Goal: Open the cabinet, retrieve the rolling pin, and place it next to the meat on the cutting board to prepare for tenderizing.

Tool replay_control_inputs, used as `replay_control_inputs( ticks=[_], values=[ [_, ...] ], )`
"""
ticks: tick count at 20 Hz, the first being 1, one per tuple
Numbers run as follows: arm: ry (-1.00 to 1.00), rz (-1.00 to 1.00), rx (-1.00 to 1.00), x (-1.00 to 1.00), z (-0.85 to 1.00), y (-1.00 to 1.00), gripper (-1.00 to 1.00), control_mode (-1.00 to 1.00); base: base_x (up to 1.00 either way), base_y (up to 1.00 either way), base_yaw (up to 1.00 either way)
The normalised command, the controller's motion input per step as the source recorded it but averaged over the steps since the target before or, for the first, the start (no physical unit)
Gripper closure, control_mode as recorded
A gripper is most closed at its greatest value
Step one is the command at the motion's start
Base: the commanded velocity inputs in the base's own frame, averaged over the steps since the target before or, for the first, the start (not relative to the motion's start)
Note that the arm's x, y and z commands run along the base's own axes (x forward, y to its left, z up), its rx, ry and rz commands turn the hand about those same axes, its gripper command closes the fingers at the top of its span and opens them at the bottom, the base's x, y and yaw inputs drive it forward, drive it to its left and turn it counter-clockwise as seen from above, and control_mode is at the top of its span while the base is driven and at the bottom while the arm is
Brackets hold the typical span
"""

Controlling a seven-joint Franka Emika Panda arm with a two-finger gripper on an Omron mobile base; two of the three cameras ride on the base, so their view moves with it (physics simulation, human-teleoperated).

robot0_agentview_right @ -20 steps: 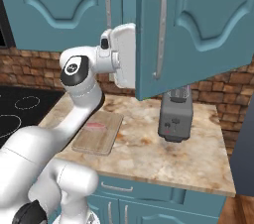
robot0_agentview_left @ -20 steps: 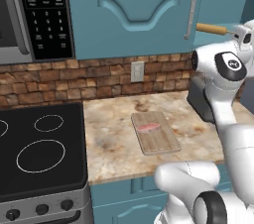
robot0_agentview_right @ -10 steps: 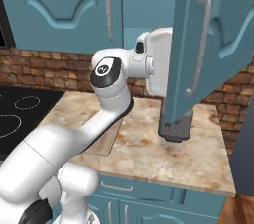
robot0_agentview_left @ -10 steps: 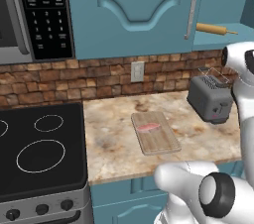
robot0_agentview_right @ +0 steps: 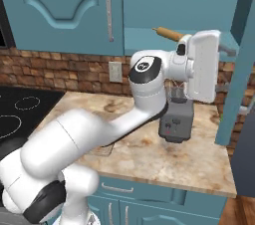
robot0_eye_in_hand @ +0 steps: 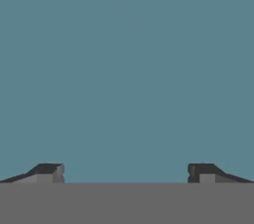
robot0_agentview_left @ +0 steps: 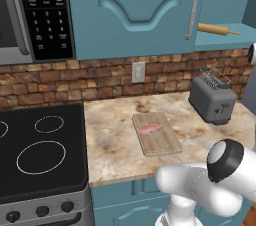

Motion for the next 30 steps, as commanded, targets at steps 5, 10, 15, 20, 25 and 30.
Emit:
replay_control_inputs(
  ticks=[5,10,15,20,25,30],
  values=[
    [0.00,-0.03,0.00,0.06,-0.03,-0.60,-1.00,-1.00,0.00,0.00,0.00],
    [-0.04,-0.02,0.00,-0.13,-0.07,0.01,-1.00,-1.00,0.00,0.00,0.00],
    [-0.14,0.00,0.01,-0.23,-0.02,0.74,-1.00,-1.00,0.00,0.00,0.00],
    [-0.13,0.00,0.03,-0.01,0.01,0.84,-1.00,-1.00,0.00,0.00,0.00],
    [-0.23,0.03,0.03,-0.03,0.11,0.85,-1.00,-1.00,0.00,0.00,0.00],
    [-0.25,0.08,0.03,-0.07,0.09,0.81,-1.00,-1.00,0.00,0.00,0.00]
  ],
)
